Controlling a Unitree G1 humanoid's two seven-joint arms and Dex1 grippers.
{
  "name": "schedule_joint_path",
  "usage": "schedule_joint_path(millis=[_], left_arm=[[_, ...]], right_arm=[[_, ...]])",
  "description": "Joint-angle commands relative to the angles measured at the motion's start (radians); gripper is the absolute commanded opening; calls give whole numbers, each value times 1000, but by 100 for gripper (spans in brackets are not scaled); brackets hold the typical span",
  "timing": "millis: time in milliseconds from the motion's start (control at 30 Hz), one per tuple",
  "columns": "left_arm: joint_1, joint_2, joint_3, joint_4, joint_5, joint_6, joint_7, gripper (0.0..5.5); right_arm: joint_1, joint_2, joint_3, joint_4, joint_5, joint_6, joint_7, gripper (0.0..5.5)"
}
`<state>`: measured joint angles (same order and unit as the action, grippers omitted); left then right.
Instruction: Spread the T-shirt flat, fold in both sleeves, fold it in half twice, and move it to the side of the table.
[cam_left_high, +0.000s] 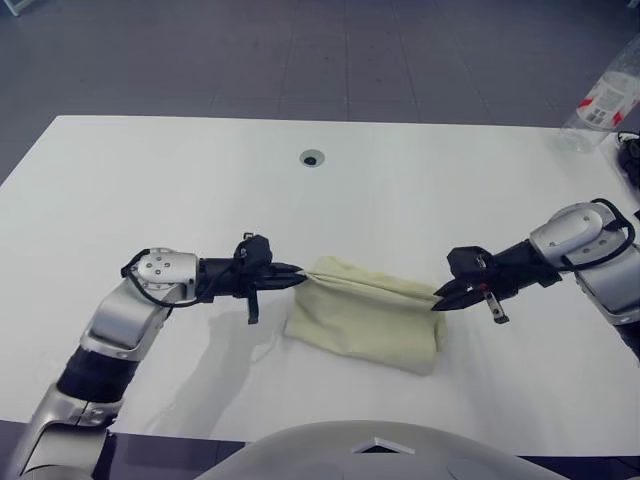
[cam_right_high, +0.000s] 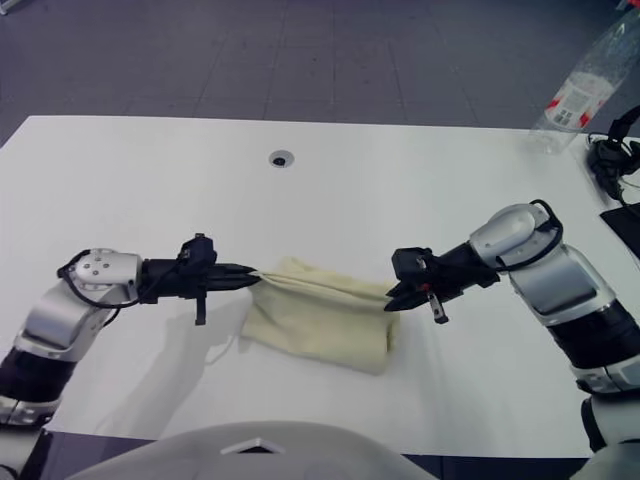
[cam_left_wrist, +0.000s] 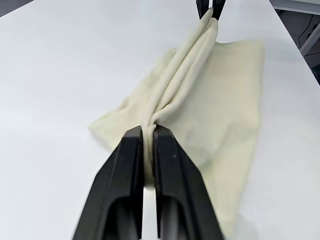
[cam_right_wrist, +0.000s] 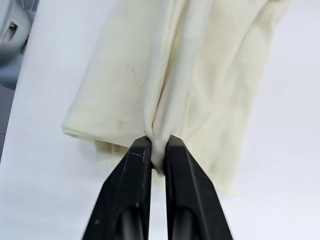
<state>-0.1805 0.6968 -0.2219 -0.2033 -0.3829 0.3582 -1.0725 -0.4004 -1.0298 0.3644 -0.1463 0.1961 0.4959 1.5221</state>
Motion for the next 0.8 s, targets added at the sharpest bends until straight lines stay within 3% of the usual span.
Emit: schedule_joint_path(millis=[33, 333, 367, 533, 567, 800], left_arm=[[-41, -42, -36, 70, 54, -26, 11, 10], [-110, -147, -36, 107, 67, -61, 47, 10], [-116, -161, -40, 126, 86, -70, 66, 47], [-142, -259, -69, 256, 201, -141, 198, 128], [-138, -273, -75, 265, 211, -151, 209, 143], [-137, -369, -89, 359, 290, -240, 322, 252]], right_arm=[[-9, 8, 19, 70, -36, -10, -3, 19], [58, -37, -51, 46, 12, 11, -1, 19], [66, -34, -50, 55, 6, 10, -9, 19], [147, 8, -51, 74, -16, -11, -98, 19], [166, 13, -53, 71, -18, -12, -115, 56], [198, 113, -119, 106, 8, 123, -302, 157]])
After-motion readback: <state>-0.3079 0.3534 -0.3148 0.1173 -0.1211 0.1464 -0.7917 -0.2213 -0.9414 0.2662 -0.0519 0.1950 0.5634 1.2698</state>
